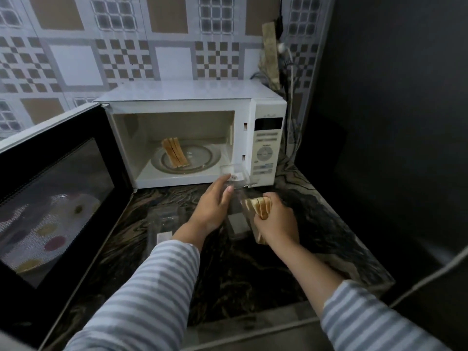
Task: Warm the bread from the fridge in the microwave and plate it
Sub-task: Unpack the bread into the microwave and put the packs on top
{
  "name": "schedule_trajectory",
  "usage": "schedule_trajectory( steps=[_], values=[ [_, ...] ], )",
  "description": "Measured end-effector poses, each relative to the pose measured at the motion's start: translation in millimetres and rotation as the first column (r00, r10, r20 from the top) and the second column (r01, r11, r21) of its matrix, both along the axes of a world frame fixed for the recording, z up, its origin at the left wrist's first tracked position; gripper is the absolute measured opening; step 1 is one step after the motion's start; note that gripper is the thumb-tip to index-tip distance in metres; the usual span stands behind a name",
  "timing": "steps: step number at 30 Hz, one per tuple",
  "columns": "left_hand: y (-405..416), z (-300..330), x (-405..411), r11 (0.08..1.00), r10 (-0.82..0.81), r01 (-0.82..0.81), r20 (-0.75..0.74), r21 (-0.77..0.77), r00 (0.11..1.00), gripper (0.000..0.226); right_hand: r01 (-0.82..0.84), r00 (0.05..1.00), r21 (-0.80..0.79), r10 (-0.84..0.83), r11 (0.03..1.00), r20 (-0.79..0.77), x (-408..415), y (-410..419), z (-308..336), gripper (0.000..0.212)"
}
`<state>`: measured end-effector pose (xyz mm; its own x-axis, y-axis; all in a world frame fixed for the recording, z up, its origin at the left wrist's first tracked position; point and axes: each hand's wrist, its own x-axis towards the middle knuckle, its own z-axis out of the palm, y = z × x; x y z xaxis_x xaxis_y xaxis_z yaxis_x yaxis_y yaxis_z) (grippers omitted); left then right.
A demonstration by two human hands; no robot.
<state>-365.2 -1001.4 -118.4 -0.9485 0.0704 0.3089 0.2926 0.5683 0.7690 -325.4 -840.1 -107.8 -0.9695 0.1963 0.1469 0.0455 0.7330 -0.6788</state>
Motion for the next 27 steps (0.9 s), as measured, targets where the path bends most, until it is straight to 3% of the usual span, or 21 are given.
schedule_trajectory(
  steps=[8, 12, 17, 27],
  values=[
    [9.0, -38.5, 35.4, 0.995, 0.012, -0.011, 0.013, -0.095, 1.000, 0.046, 0.055, 0.998, -0.009, -0.055, 0.998, 0.027, 33.1, 39.3, -11.6, 0.051],
    [7.1, -63.9, 42.7, 0.963, 0.025, -0.025, -0.005, -0.268, 1.000, 0.053, 0.064, 0.998, -0.033, -0.063, 0.997, 0.015, 38.6, 45.6, -14.4, 0.052],
    [9.0, -74.6, 47.3, 0.888, 0.085, -0.039, 0.082, -0.458, 0.993, 0.049, 0.046, 0.999, -0.031, -0.046, 0.998, 0.013, 36.5, 48.1, -13.2, 0.050],
    [6.0, -49.9, 55.1, 0.927, 0.035, 0.033, 0.174, -0.374, 0.984, 0.060, -0.056, 0.997, -0.005, 0.055, 0.998, -0.047, 20.2, 22.4, 46.7, 0.042]
  ],
)
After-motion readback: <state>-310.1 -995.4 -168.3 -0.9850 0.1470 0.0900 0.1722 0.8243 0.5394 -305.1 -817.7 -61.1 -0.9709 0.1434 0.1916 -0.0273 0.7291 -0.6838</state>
